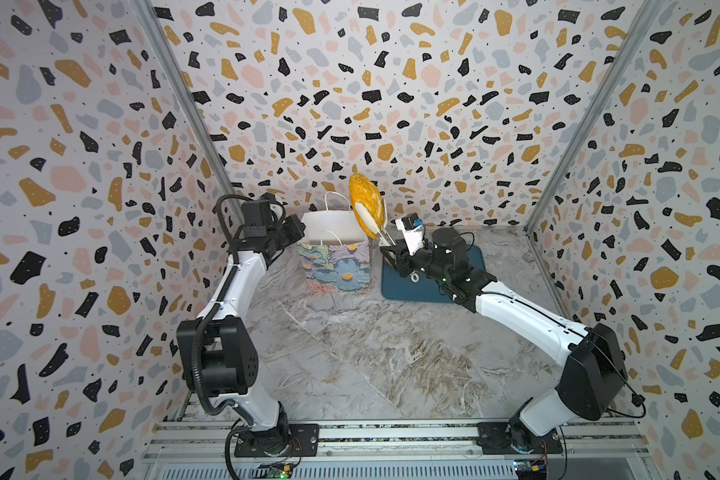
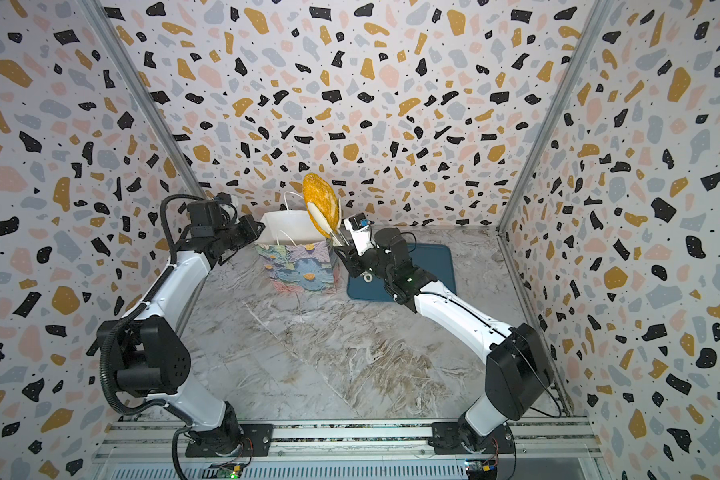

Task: Place the fake bread into the paper bag
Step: 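Carry the sesame-crusted loaf with the tongs over the open bag, then lower the sesame-crusted loaf into the bag and open the tongs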

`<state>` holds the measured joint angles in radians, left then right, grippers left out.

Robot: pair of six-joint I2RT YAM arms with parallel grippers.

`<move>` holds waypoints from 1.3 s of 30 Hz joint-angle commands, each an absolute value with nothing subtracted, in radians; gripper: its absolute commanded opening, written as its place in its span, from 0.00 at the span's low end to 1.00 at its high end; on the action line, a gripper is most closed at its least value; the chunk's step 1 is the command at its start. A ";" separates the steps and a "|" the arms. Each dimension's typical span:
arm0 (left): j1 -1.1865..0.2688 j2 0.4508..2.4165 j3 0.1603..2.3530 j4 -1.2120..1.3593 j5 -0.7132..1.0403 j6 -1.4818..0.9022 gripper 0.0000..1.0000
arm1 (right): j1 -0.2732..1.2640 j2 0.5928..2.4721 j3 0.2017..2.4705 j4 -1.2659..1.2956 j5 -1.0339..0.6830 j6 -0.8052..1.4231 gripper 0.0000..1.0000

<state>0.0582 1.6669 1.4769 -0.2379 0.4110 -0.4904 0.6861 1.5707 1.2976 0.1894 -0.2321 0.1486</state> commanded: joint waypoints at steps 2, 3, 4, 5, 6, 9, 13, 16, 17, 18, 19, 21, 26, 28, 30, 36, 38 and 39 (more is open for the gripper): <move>0.063 1.638 1.470 -0.204 0.425 -0.480 0.00 | 0.708 1.576 1.390 0.274 -0.259 0.120 0.21; 0.063 1.637 1.470 -0.204 0.426 -0.480 0.00 | 0.714 1.588 1.402 0.272 -0.263 0.117 0.21; 0.063 1.637 1.470 -0.204 0.426 -0.480 0.00 | 0.718 1.598 1.414 0.272 -0.265 0.114 0.21; 0.063 1.638 1.470 -0.204 0.426 -0.481 0.00 | 0.721 1.604 1.421 0.271 -0.267 0.111 0.21; 0.063 1.637 1.470 -0.203 0.427 -0.480 0.00 | 0.726 1.614 1.433 0.268 -0.268 0.107 0.21; 0.063 1.636 1.471 -0.204 0.426 -0.481 0.00 | 0.737 1.638 1.465 0.260 -0.268 0.096 0.21; 0.063 1.635 1.470 -0.203 0.428 -0.480 0.00 | 0.748 1.673 1.506 0.246 -0.271 0.083 0.21; 0.063 1.633 1.470 -0.204 0.428 -0.480 0.00 | 0.753 1.695 1.531 0.243 -0.273 0.074 0.21; 0.063 1.634 1.470 -0.204 0.428 -0.479 0.00 | 0.754 1.701 1.536 0.243 -0.274 0.072 0.21; 0.063 1.634 1.470 -0.204 0.428 -0.480 0.00 | 0.754 1.712 1.546 0.241 -0.277 0.069 0.22; 0.063 1.634 1.470 -0.203 0.429 -0.481 0.00 | 0.755 1.720 1.555 0.239 -0.280 0.066 0.22; 0.063 1.634 1.471 -0.204 0.428 -0.480 0.00 | 0.755 1.739 1.569 0.234 -0.284 0.060 0.22; 0.063 1.633 1.470 -0.204 0.430 -0.481 0.00 | 0.755 1.786 1.608 0.221 -0.281 0.042 0.22; 0.063 1.632 1.470 -0.203 0.430 -0.481 0.00 | 0.755 1.808 1.630 0.202 -0.278 0.033 0.23; 0.063 1.631 1.470 -0.203 0.430 -0.480 0.00 | 0.756 1.830 1.661 0.171 -0.268 0.018 0.24; 0.063 1.632 1.470 -0.204 0.430 -0.480 0.00 | 0.774 1.869 1.705 0.114 -0.211 -0.032 0.29; 0.063 1.632 1.470 -0.204 0.429 -0.480 0.00 | 0.779 1.871 1.709 0.101 -0.185 -0.048 0.34; 0.063 1.632 1.470 -0.203 0.428 -0.480 0.00 | 0.782 1.873 1.710 0.094 -0.173 -0.052 0.35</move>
